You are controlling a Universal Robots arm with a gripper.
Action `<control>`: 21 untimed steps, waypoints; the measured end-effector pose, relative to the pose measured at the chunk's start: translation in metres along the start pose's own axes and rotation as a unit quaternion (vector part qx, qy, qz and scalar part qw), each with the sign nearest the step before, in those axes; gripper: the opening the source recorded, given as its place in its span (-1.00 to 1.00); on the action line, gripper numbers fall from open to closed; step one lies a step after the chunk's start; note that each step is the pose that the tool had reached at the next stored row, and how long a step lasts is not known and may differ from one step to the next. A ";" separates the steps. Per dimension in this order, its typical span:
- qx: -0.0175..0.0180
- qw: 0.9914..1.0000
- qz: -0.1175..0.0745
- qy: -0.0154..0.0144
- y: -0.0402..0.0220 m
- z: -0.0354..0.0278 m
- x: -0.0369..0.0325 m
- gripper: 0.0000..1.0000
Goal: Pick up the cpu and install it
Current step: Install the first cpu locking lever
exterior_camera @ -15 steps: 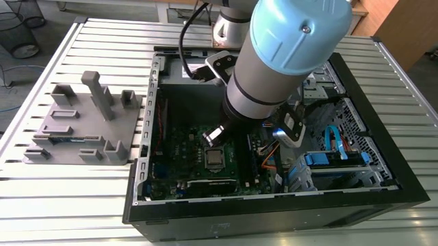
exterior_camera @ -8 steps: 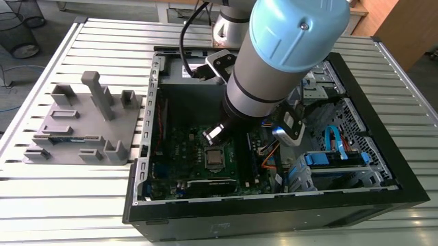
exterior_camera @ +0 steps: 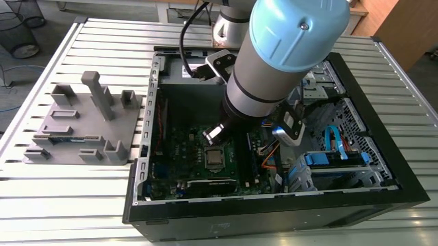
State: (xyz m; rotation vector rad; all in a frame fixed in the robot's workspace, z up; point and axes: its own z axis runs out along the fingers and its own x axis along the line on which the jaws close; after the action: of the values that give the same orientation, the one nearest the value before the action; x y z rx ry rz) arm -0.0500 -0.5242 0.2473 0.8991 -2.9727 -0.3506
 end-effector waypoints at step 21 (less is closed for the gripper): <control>0.011 0.998 0.056 -0.009 -0.0013 0.0086 0.0000 -0.79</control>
State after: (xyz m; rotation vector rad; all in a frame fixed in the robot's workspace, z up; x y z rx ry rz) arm -0.0501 -0.5234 0.2386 0.7312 -3.0326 -0.3263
